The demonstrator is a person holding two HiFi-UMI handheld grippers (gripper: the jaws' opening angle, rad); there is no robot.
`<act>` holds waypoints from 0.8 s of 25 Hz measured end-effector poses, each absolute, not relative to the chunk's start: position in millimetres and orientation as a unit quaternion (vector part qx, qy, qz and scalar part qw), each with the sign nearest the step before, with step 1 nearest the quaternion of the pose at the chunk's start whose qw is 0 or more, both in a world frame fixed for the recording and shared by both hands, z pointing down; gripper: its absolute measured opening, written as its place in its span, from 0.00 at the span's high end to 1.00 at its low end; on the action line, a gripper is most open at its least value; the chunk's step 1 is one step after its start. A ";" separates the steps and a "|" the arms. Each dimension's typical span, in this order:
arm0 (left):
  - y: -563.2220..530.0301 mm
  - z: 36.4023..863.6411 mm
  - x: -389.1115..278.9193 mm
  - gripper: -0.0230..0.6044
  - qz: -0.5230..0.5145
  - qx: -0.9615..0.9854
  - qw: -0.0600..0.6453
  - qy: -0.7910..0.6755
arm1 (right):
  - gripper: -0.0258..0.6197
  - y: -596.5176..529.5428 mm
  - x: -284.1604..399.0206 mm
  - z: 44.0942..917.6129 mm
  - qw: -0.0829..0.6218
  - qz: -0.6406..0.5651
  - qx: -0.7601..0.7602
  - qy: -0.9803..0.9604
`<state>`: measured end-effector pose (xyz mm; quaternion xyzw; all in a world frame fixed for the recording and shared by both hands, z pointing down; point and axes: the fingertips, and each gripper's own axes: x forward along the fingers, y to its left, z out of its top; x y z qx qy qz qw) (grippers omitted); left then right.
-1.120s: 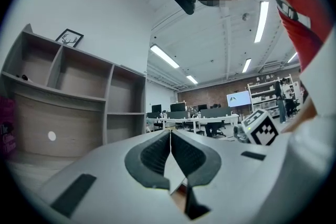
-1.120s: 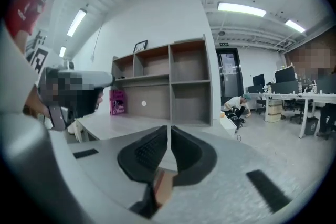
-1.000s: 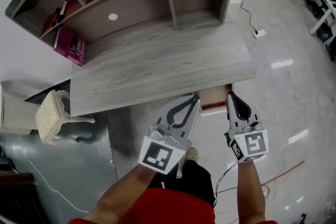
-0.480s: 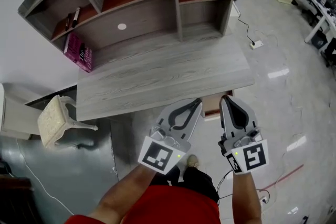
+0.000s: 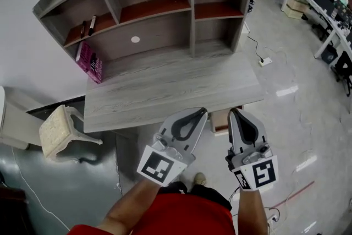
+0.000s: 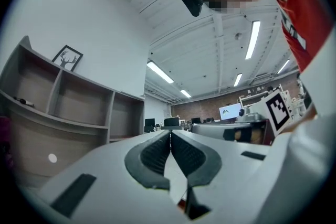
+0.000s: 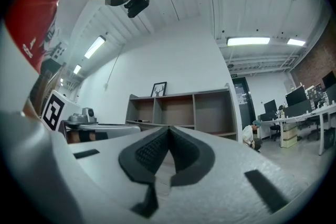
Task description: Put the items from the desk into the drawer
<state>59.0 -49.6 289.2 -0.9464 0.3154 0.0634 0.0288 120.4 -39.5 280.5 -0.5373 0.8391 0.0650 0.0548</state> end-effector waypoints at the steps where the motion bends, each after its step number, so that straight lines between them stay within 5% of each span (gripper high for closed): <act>1: -49.2 287.1 57.5 0.95 0.065 -0.947 0.031 0.314 | 0.96 -39.8 118.5 278.8 0.054 0.067 -0.537 0.839; 20: -46.1 272.1 55.7 0.95 0.080 -0.948 0.038 0.306 | 0.96 -40.2 107.0 268.7 0.051 0.069 -0.530 0.844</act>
